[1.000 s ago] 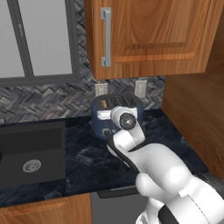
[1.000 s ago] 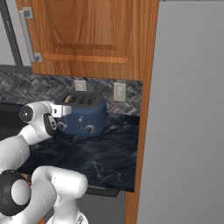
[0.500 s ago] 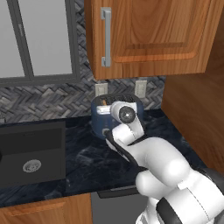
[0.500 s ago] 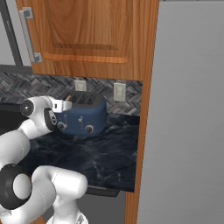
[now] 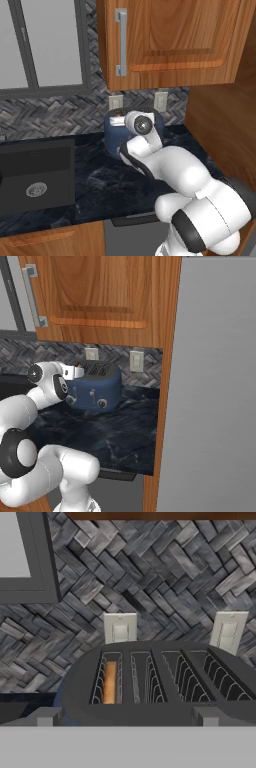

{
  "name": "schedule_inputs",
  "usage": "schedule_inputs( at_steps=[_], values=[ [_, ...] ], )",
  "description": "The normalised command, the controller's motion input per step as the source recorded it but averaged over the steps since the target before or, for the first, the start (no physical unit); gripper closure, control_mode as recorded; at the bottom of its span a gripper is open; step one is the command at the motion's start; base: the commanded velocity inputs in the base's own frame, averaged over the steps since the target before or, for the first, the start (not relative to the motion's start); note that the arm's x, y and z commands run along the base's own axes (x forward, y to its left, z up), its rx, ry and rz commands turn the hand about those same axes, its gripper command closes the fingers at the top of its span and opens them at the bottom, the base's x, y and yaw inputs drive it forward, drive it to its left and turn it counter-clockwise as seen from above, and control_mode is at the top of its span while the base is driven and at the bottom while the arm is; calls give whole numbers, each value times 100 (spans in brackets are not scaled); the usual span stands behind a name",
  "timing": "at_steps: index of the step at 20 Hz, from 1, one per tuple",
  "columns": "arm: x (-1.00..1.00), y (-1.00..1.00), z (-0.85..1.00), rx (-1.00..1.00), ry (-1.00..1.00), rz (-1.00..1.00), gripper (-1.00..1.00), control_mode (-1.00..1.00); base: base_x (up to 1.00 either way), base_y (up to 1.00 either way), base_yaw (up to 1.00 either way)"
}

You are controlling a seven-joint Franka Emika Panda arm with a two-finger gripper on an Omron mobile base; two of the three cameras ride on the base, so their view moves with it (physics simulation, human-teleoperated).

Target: Start the toaster. Once the lever pops up, take the bread to the plate on the dining counter.

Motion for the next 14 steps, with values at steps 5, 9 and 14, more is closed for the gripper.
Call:
schedule_inputs(
  at_steps=[5,9,14],
  values=[
    [17,0,0,0,0,0,-100,-100,0,0,0],
    [9,0,0,0,0,0,-100,-100,0,0,0],
    [9,3,0,0,0,0,-100,-100,0,0,0]
  ],
)
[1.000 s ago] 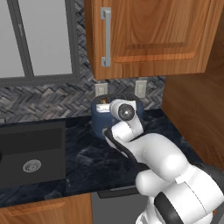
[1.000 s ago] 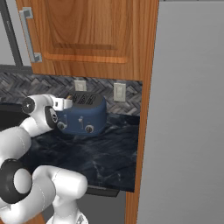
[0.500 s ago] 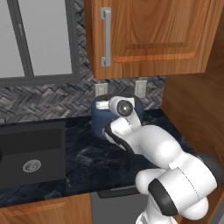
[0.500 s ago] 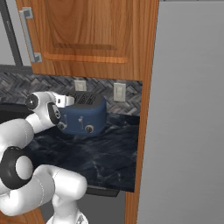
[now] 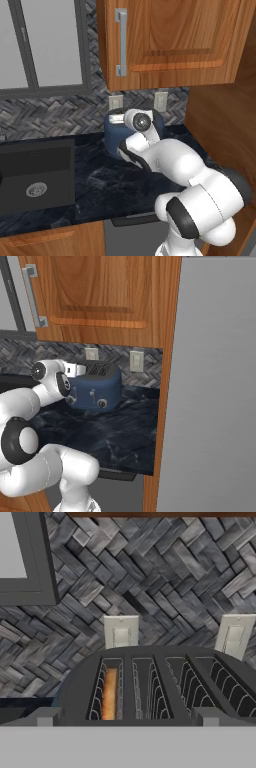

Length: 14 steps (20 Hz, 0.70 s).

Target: Start the toaster. Once the lever pops up, take the bread to the plate on the dining counter.

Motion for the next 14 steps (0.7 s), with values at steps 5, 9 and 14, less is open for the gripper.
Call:
schedule_inputs(
  at_steps=[5,9,14],
  values=[
    [4,5,0,0,0,0,-100,-100,0,0,0],
    [0,10,0,0,0,0,-100,-100,0,0,0],
    [0,15,0,0,0,0,-100,-100,0,0,0]
  ],
)
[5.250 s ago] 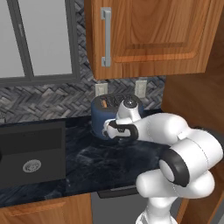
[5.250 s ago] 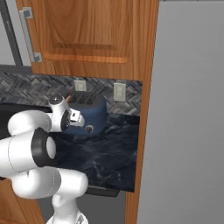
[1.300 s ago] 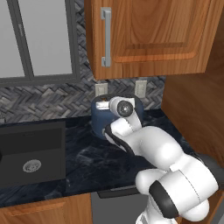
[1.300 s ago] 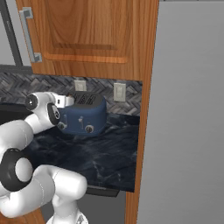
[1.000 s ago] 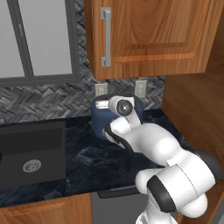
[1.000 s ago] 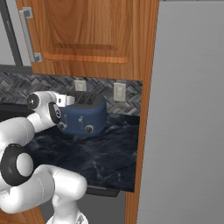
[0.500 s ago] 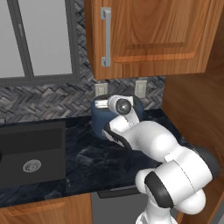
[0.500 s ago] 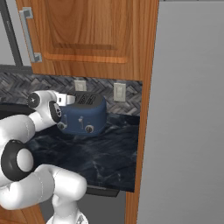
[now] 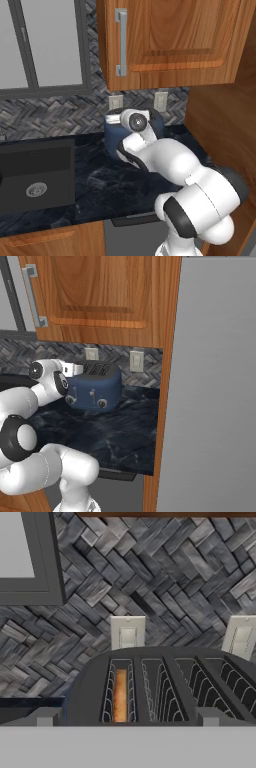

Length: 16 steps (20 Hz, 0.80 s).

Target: Start the toaster. Once the lever pops up, take the bread to the plate on the dining counter.

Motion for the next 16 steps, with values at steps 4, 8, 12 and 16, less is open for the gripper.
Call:
schedule_inputs(
  at_steps=[4,8,12,16],
  values=[
    [0,12,0,0,0,0,-100,-100,0,0,0],
    [0,1,0,0,0,0,-100,-100,0,0,0],
    [0,0,-1,0,0,0,-100,-100,0,0,0],
    [0,0,-9,0,0,0,-100,-100,0,0,0]
  ],
)
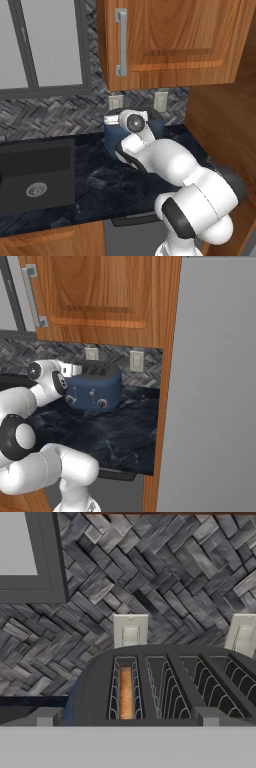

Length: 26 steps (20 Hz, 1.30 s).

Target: Start the toaster. Once the lever pops up, take the bread to the plate on the dining counter.

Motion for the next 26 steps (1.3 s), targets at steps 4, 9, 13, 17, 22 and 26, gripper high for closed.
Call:
schedule_inputs(
  at_steps=[4,9,13,17,22,26],
  values=[
    [0,0,-9,0,0,0,-100,-100,0,0,0],
    [4,0,-8,0,0,0,-100,-100,0,0,0],
    [9,0,-6,0,0,0,-100,-100,0,0,0],
    [14,0,-5,0,1,0,-100,-100,0,0,0],
    [8,0,-6,0,1,0,-100,-100,0,0,0],
    [5,0,-6,0,1,0,-100,-100,0,0,0]
  ],
)
